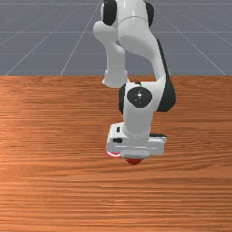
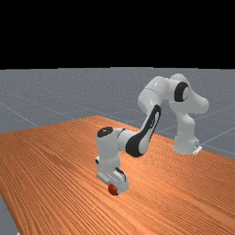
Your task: Pick the apple to the marker
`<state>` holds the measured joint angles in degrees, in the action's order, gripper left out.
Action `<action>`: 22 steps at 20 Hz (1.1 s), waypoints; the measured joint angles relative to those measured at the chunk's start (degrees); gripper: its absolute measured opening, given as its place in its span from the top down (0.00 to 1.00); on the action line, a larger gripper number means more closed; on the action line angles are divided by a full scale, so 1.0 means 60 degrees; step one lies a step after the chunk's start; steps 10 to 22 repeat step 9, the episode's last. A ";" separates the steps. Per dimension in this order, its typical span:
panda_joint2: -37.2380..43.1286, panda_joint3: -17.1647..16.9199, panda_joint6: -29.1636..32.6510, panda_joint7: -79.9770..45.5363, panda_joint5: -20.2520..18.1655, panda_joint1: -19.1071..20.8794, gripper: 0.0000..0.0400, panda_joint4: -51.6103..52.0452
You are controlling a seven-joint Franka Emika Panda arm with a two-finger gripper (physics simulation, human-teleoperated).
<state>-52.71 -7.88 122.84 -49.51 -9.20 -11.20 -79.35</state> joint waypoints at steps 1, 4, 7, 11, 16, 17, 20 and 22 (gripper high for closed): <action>0.0380 -0.0039 0.0064 -0.0002 0.0006 -0.0028 0.30 -0.0436; 0.1807 -0.0157 0.0811 0.0115 -0.0020 -0.0086 0.30 -0.2474; 0.2249 -0.0243 0.2146 0.0195 -0.0082 -0.0092 0.30 -0.3802; 0.2094 -0.0269 0.2429 0.0219 -0.0103 -0.0046 0.30 -0.4033; 0.2094 -0.0269 0.2429 0.0219 -0.0103 -0.0046 0.30 -0.4033; 0.2094 -0.0269 0.2429 0.0219 -0.0103 -0.0046 0.30 -0.4033; 0.2094 -0.0269 0.2429 0.0219 -0.0103 -0.0046 0.30 -0.4033; 0.2094 -0.0269 0.2429 0.0219 -0.0103 -0.0046 0.30 -0.4033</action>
